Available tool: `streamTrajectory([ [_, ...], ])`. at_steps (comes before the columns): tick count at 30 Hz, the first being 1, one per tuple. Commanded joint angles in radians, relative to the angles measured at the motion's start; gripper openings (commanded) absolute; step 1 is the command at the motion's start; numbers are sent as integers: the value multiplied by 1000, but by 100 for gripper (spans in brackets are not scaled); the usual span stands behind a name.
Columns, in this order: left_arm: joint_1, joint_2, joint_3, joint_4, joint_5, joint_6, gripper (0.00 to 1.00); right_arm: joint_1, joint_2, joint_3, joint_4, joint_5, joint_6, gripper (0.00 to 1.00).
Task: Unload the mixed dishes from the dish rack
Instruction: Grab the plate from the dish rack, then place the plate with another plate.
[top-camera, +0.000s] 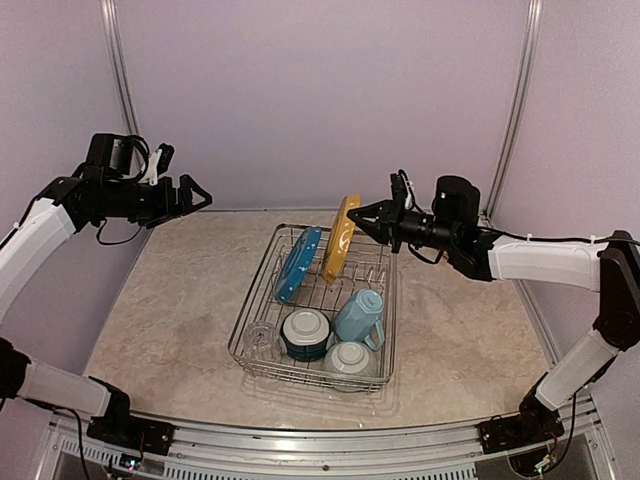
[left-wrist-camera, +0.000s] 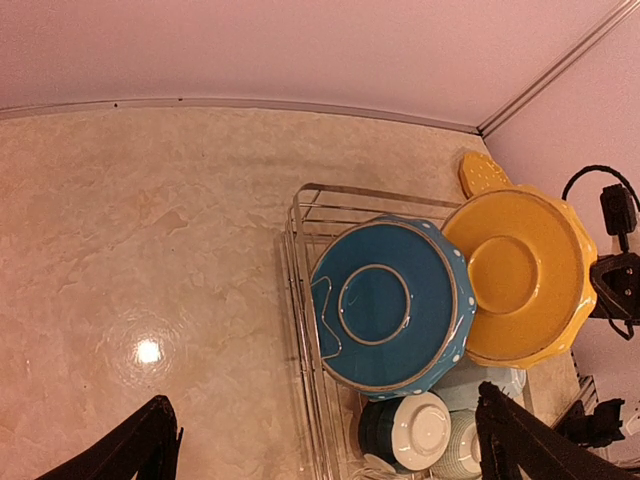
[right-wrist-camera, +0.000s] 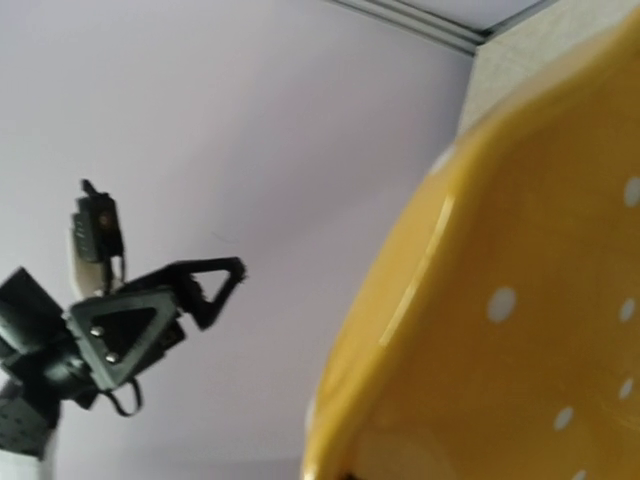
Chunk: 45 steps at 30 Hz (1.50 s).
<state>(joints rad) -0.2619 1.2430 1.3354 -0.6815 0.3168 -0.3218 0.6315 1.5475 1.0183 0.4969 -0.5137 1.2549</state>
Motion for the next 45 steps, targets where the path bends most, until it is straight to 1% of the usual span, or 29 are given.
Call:
streamTrajectory([
  [1, 7, 9, 7, -12, 12, -3, 99, -16, -105, 96, 6, 18, -137, 0],
  [4, 7, 10, 7, -12, 15, -5, 99, -31, -138, 140, -59, 25, -192, 0],
  [6, 6, 11, 6, -11, 18, -5, 99, -46, -150, 165, -90, 22, -200, 0],
  [11, 7, 11, 7, -10, 21, -6, 99, -113, -165, 176, -68, -22, -157, 0],
  [13, 7, 9, 7, -10, 19, -5, 99, -146, -170, 195, -98, -29, -176, 0],
  [19, 6, 2, 7, -10, 19, -5, 99, -299, -173, 267, -300, -18, -294, 0],
  [22, 7, -3, 7, -12, 17, -3, 99, -373, -163, 298, -419, 18, -375, 0],
  [27, 6, -7, 7, -12, 16, -2, 99, -496, -143, 267, -464, 21, -409, 0],
  [34, 6, -7, 8, -12, 23, -3, 99, -617, -46, 275, -524, 23, -483, 0],
  [38, 6, -11, 8, -13, 19, -4, 99, -622, 39, 363, -645, 88, -593, 0],
  [41, 7, -13, 8, -13, 18, -2, 99, -653, 94, 397, -687, 132, -641, 0],
  [45, 7, -10, 8, -13, 19, -2, 99, -656, 173, 447, -741, 189, -717, 0],
])
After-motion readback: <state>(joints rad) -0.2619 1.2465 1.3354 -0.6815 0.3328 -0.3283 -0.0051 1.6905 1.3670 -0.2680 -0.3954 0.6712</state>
